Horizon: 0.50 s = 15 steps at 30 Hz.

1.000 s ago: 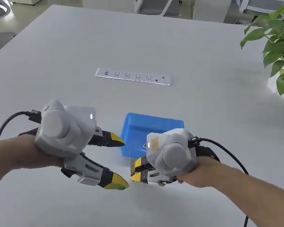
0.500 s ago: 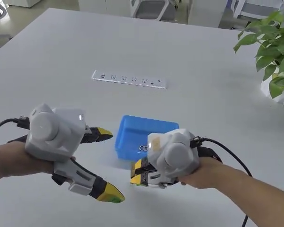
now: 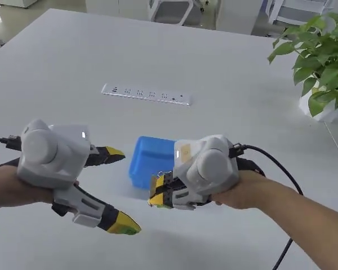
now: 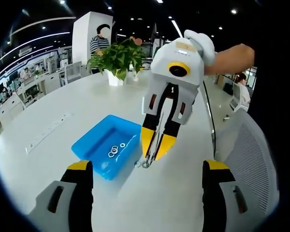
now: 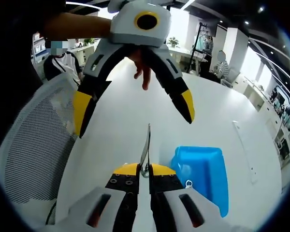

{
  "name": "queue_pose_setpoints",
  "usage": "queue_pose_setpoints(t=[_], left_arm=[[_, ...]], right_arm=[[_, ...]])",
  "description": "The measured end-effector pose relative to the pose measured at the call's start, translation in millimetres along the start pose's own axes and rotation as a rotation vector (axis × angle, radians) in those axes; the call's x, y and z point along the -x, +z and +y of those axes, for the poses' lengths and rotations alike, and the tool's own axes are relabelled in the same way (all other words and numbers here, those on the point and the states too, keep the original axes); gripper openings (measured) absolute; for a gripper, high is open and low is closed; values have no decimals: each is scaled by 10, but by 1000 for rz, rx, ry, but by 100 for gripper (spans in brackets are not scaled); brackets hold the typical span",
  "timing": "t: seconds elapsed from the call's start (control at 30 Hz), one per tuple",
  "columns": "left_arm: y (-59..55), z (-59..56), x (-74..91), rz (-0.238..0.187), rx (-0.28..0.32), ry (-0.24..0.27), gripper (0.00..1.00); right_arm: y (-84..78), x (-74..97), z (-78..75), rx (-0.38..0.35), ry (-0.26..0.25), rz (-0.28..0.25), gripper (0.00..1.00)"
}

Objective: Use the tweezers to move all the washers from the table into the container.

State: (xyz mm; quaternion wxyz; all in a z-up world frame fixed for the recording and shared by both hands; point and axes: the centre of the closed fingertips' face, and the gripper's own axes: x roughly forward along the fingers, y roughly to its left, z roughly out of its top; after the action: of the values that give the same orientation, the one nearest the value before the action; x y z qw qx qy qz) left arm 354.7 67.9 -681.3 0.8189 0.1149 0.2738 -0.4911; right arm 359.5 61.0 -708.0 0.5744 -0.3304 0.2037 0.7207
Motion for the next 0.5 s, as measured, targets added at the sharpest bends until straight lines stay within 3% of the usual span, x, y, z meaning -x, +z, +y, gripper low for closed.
queue_pose_setpoints(t=[0.5], left_arm=[[36,19,27,-10,-3,14,99]], right_arm=[[206,235,-215,29,-8,-14,7]])
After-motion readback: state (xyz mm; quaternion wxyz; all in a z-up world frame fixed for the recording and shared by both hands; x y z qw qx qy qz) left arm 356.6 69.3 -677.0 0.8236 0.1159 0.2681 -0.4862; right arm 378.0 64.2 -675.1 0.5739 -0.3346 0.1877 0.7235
